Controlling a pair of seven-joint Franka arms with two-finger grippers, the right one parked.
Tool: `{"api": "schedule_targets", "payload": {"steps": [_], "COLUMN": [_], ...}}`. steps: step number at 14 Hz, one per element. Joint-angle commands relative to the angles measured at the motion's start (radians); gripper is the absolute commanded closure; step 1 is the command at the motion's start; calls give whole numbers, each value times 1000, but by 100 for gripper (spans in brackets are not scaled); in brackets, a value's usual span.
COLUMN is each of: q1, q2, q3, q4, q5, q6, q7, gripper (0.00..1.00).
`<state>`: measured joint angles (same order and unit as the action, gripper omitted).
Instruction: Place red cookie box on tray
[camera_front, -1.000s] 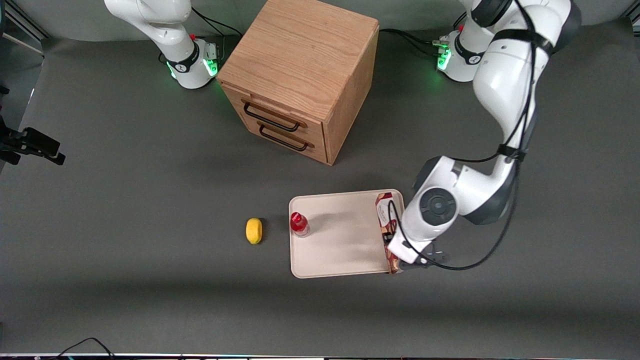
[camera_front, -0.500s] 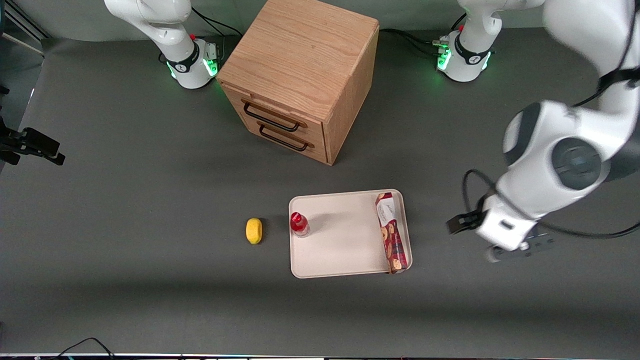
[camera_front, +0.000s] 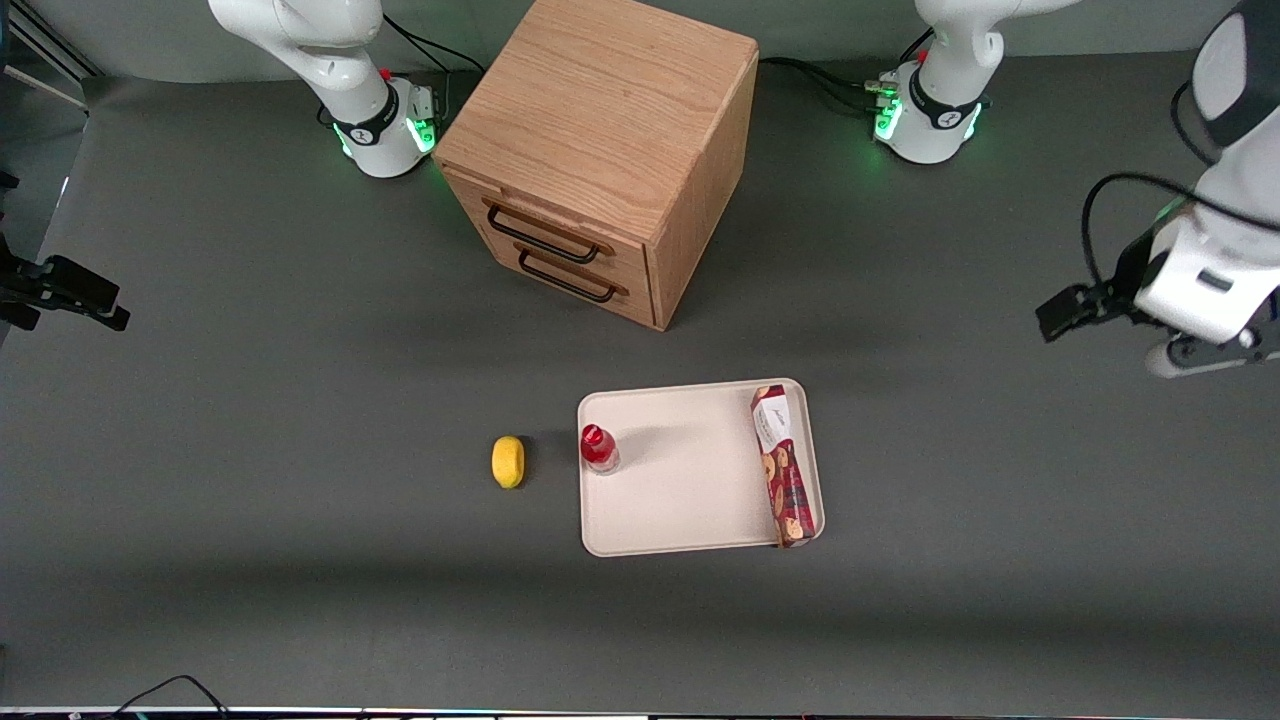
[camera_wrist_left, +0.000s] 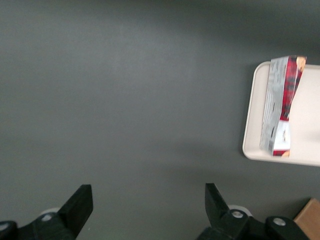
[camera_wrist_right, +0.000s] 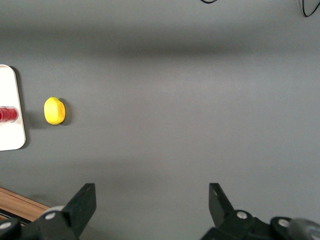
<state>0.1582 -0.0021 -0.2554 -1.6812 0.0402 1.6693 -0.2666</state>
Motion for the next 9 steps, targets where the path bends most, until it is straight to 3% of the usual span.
{"api": "schedule_targets", "payload": {"steps": [1, 9], "q1": [32, 32], "q2": [-130, -179], "q3": [16, 19], "q4": [-110, -107], "q5": [-61, -71], "q6": [-12, -63], "q7": [92, 185], "gripper": [0, 0]}}
